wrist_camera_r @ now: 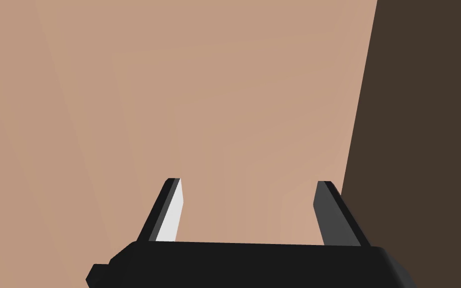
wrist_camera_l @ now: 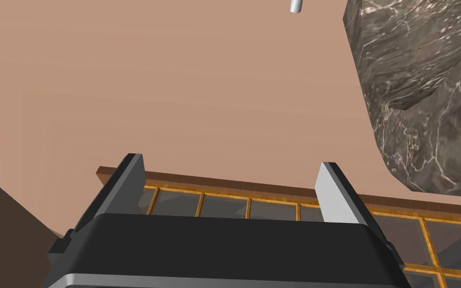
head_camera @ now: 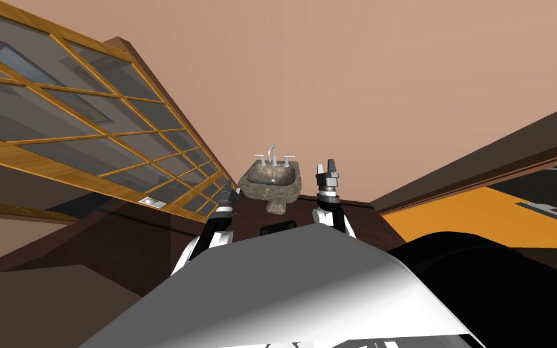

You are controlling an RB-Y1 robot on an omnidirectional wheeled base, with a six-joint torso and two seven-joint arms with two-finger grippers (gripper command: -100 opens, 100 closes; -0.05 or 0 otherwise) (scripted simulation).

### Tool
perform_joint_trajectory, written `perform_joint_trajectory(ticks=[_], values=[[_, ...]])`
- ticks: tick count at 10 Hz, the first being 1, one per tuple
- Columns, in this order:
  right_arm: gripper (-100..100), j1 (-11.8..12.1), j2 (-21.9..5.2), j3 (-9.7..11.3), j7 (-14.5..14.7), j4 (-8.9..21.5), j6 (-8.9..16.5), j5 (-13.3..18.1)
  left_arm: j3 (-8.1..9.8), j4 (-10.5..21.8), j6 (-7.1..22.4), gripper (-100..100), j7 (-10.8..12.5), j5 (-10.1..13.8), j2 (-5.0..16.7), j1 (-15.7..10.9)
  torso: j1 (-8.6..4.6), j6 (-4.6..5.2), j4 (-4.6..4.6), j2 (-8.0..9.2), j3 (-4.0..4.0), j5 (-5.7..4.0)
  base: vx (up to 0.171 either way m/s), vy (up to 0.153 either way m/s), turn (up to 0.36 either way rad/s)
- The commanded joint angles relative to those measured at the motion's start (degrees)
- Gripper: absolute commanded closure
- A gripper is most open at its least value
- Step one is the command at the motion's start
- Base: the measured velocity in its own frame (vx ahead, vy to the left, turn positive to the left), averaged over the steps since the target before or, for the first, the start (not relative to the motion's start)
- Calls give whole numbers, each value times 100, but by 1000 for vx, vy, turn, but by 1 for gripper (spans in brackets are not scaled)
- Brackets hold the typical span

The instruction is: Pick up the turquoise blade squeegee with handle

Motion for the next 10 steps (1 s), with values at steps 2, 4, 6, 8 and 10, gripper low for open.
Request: perform_joint_trajectory(ticks=[2, 4, 6, 8, 10], values=[[0, 0, 0, 0, 0, 0, 0, 0, -81, 36, 406, -100, 73, -60, 21, -11, -1, 0, 0, 1, 0, 0, 0, 39, -25], [0, 0, 0, 0, 0, 0, 0, 0, -137, 52, 666, -100, 119, -96, 30, -17, 0, 0, 0, 1, 1, 0, 5, 38, -26], [0, 0, 0, 0, 0, 0, 0, 0, -195, 65, 981, -100, 163, -130, 34, -29, -2, -1, 0, -2, -1, 0, 8, 35, -29], [0, 0, 0, 0, 0, 0, 0, 0, -255, 76, 1282, -100, 205, -161, 34, -49, -3, 0, 0, -1, -1, 0, 9, 31, -32], [0, 0, 0, 0, 0, 0, 0, 0, -316, 84, 1602, -100, 245, -187, 32, -77, -4, 0, -1, -3, -2, -1, 10, 29, -44]])
